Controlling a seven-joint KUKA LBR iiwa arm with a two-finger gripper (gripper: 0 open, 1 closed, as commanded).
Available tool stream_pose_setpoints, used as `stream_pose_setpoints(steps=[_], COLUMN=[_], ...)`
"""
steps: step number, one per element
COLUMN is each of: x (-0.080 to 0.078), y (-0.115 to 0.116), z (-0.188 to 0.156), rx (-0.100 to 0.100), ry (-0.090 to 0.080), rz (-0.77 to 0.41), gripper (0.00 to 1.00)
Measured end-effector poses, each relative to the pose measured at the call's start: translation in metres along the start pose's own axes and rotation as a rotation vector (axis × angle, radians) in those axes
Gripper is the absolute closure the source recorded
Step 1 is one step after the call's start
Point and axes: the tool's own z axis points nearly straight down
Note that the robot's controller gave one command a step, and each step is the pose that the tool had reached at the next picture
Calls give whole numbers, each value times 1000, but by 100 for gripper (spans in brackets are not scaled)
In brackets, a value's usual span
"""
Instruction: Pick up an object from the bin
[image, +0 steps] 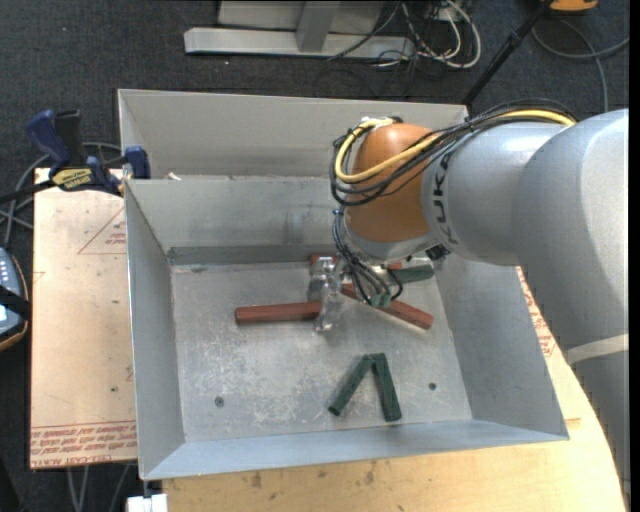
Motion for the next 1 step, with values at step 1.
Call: stream_pose_setpoints(steps=[1], x=[68], y=[26], z=[-68], rx=[0], ry=[0], rz=[-272], gripper=[100])
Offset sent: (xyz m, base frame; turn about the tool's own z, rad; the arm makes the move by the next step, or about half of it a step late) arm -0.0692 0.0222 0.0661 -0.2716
